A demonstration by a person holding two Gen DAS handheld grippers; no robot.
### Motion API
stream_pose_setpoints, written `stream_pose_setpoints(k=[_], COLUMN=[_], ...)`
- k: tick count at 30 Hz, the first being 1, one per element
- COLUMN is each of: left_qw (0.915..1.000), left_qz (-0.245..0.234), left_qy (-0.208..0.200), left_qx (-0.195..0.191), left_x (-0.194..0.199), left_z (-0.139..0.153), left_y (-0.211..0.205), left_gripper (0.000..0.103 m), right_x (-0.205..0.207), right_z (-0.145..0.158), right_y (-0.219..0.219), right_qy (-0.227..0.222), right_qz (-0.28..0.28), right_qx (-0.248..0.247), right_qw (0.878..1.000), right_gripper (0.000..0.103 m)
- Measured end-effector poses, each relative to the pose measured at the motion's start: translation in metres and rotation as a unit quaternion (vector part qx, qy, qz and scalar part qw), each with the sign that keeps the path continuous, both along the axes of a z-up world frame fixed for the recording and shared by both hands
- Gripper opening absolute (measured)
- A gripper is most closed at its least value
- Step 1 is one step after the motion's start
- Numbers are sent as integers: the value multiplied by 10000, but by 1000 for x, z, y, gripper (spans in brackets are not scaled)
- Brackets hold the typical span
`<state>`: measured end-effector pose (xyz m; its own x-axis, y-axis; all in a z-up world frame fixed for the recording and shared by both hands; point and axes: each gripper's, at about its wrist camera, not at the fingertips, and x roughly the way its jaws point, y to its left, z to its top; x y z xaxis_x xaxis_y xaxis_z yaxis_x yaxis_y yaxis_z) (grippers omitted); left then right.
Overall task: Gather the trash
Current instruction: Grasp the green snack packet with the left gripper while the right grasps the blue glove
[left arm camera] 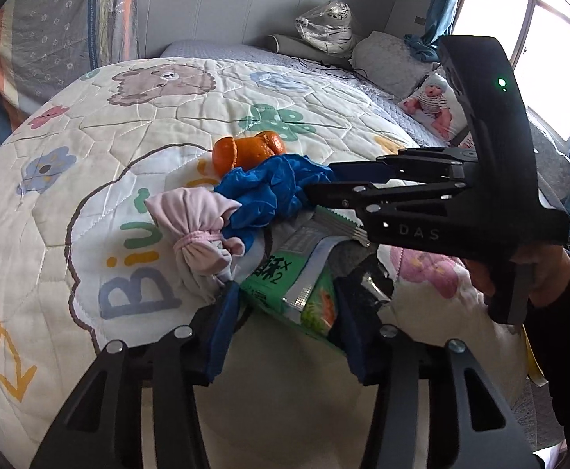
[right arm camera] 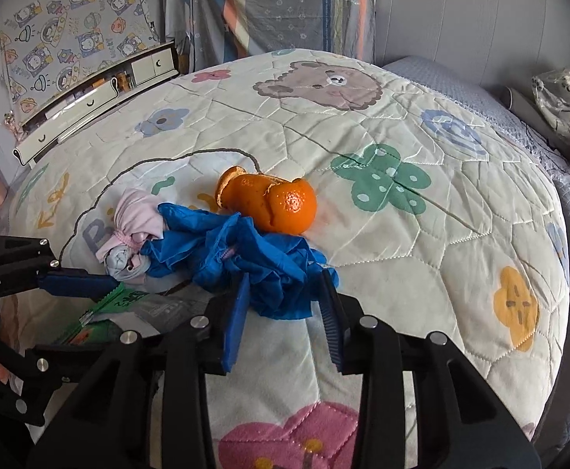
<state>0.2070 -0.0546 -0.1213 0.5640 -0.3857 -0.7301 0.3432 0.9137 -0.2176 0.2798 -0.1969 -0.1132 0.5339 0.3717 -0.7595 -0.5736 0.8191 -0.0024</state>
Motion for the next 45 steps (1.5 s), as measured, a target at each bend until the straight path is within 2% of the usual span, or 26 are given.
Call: stream_pose_setpoints(k=[9, 13, 16, 21, 38, 45], left_qw=[9998, 9995, 9993, 9988, 9953, 9936], left_qz=[48, 121, 162, 260, 514, 564], left_qy=[91, 134, 119, 122, -594, -806], left_qx=[-151, -244, -301, -397, -572, -551], left_x=[12, 17, 20, 22, -1, -6], left_z=[1, 2, 6, 10, 63, 80], left_y=[4, 8, 11, 18, 57, 62], left_gripper=[25, 17, 4, 4, 4, 4], right_x=[13, 18, 21, 21, -5, -18], right_z=[3, 7, 11, 19, 69, 82], right_y=[4, 1, -2, -9, -46, -61], right_qy=[-44, -116, -180, -280, -943, -1120], right_qz=[-127, -311, -444, -616, -1133, -1340], right_qx=[43, 129, 169, 242, 504, 467], right_qw=[9999, 9994, 9987, 9974, 9878, 9835], right_gripper=[13, 9, 7, 7, 7, 2])
